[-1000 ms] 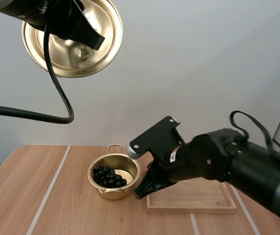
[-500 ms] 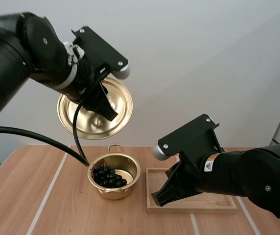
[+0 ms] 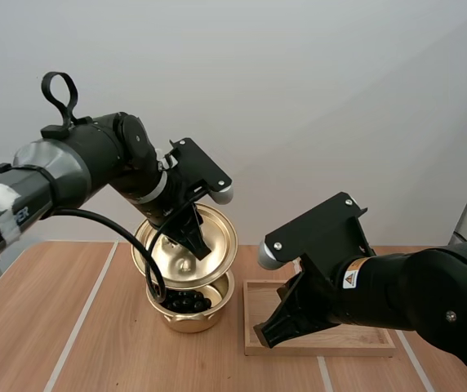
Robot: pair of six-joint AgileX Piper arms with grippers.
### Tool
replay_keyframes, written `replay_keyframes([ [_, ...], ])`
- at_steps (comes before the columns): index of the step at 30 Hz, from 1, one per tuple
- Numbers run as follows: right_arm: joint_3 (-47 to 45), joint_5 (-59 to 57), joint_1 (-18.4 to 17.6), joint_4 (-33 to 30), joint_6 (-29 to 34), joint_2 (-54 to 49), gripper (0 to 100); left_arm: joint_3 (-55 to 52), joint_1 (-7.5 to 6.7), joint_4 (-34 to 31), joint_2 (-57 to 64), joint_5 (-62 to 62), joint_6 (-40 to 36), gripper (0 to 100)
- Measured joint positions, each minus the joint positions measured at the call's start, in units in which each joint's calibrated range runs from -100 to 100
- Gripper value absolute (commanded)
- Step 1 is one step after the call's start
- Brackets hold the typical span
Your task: Open the lid, put the grape in the pot, and close it
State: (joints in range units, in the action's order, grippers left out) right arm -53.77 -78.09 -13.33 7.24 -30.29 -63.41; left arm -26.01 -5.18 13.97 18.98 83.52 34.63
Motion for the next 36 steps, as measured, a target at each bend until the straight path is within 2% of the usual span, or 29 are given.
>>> replay_keyframes([
  [16,0.0,-0.1,0.0,0.0,0.0,0.0,0,0.0,0.00,0.7,-16.2,-9.1,3.7,0],
  [36,0.0,-0.1,0.0,0.0,0.0,0.0,0,0.0,0.00,1.2,-22.8,-11.4,4.1,0],
])
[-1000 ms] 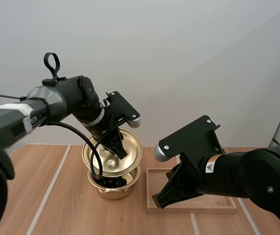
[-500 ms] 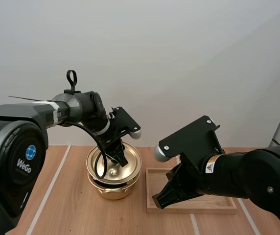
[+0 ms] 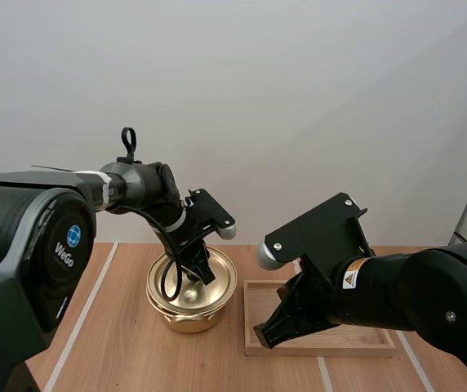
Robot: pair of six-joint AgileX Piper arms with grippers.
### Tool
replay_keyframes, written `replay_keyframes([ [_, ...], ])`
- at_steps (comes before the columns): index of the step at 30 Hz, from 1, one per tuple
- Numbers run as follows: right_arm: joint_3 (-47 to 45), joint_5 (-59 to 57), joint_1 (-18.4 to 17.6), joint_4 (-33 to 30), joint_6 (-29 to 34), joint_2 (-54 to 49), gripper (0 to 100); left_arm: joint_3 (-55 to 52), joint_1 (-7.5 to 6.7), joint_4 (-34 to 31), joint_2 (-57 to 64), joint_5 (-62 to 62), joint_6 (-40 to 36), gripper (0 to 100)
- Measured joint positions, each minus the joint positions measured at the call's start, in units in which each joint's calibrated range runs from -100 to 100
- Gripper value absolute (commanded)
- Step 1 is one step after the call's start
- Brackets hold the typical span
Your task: Open the lid, put the grape in the pot, and close it
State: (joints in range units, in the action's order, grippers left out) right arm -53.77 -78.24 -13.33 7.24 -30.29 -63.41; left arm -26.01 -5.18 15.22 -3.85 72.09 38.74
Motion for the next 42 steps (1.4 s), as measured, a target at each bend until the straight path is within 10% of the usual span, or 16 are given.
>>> replay_keyframes([
  [22,0.0,0.0,0.0,0.0,0.0,0.0,0,0.0,0.00,0.0,-0.1,1.9,0.0,2],
  [26,0.0,0.0,0.0,0.0,0.0,0.0,0,0.0,0.00,-0.1,-0.1,2.2,0.0,25],
  [33,0.0,0.0,0.0,0.5,0.0,0.0,0,0.0,0.00,-0.5,0.3,5.9,-0.4,100],
  [42,0.0,0.0,0.0,0.5,0.0,0.0,0,0.0,0.00,-0.5,9.6,7.3,-1.6,100],
])
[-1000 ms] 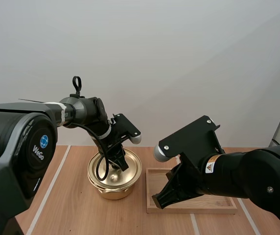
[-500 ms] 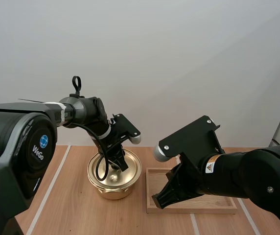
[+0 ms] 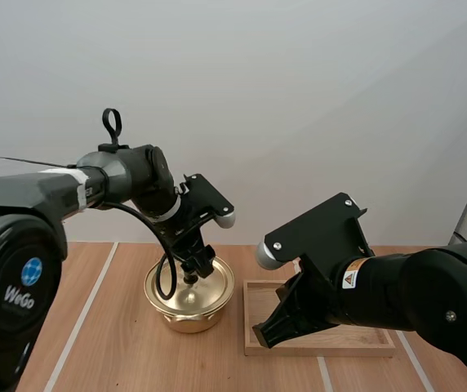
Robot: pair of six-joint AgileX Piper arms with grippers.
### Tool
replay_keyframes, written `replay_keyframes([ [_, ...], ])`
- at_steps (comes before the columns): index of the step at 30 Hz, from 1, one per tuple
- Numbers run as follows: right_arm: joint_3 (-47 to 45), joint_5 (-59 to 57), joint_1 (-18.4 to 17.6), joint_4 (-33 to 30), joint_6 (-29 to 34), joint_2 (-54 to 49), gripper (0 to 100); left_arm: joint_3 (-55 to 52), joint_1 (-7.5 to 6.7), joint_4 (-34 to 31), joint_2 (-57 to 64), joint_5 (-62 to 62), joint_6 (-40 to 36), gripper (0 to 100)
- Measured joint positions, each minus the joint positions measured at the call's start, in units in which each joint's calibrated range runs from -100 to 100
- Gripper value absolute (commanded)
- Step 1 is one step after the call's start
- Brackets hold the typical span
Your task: Open the lid, put the grape in the pot, and close it
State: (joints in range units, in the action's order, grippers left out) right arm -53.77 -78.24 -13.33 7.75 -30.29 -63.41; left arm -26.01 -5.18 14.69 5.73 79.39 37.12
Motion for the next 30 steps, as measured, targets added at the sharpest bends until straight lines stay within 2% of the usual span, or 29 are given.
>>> replay_keyframes([
  [12,0.0,0.0,0.0,0.0,0.0,-0.4,0,0.0,0.00,-0.3,19.3,7.4,-2.4,100],
  [17,0.0,0.0,0.0,0.0,0.0,-3.6,0,0.0,0.00,-1.3,26.8,9.6,-4.6,100],
  [19,0.0,0.0,0.0,0.0,0.0,-5.0,0,0.0,0.00,-1.6,29.9,11.9,-5.9,86],
  [22,0.0,0.0,0.0,0.0,0.2,-6.5,0,0.0,0.00,-1.6,33.0,14.1,-7.0,51],
  [23,0.0,-0.2,0.0,0.0,0.8,-7.2,0,0.0,0.00,-1.7,34.7,14.9,-8.1,35],
  [24,0.0,-0.2,0.0,0.0,0.9,-7.4,0,0.0,0.00,-1.7,35.2,15.3,-8.4,28],
  [25,0.0,-1.2,0.0,0.0,1.2,-8.0,0,0.0,0.00,-1.7,37.4,16.3,-9.4,9],
  [26,0.0,-1.4,0.0,0.0,1.3,-8.0,0,0.0,0.00,-1.7,38.6,16.9,-9.7,1],
  [30,0.0,-3.6,0.0,0.0,1.5,-9.3,0,0.0,0.00,-1.7,42.6,19.3,-11.3,0],
])
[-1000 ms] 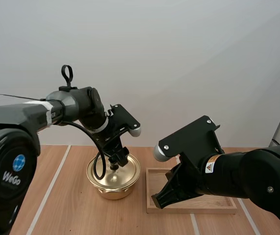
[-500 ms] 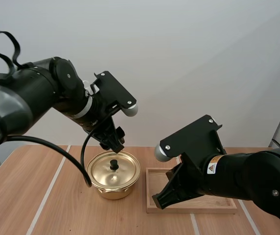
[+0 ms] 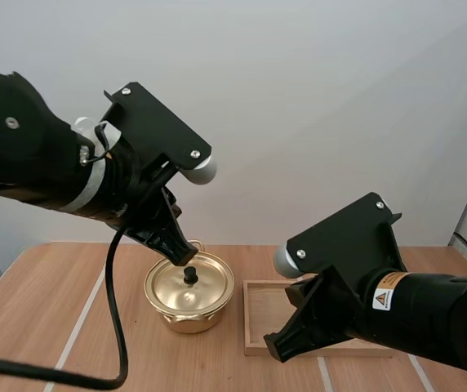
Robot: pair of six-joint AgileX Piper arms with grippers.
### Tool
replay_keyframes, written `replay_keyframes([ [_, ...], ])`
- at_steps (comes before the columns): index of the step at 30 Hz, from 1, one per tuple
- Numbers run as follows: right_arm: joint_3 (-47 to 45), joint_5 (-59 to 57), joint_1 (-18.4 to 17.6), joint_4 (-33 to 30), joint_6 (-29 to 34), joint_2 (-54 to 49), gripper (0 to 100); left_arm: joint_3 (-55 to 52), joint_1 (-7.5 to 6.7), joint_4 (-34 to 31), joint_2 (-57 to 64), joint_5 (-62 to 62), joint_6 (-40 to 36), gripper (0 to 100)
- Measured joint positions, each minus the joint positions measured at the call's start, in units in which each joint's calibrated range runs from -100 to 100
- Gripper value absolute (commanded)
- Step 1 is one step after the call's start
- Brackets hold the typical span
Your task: Open the lid, put the grape in the pot, and close it
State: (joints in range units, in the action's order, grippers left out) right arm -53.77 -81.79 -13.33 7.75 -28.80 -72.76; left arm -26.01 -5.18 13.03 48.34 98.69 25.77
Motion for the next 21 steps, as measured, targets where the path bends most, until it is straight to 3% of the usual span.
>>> replay_keyframes([
  [5,0.0,-0.4,0.0,0.0,0.0,-1.2,0,-0.6,0.00,0.0,5.9,-0.2,-3.4,0],
  [16,0.0,-1.1,0.1,0.0,1.7,-1.8,0,-15.0,0.00,0.0,17.3,-18.1,-8.1,0],
  [21,0.0,3.5,3.1,0.2,4.9,-1.8,0,-25.8,0.00,0.0,22.3,-30.2,-13.4,0],
])
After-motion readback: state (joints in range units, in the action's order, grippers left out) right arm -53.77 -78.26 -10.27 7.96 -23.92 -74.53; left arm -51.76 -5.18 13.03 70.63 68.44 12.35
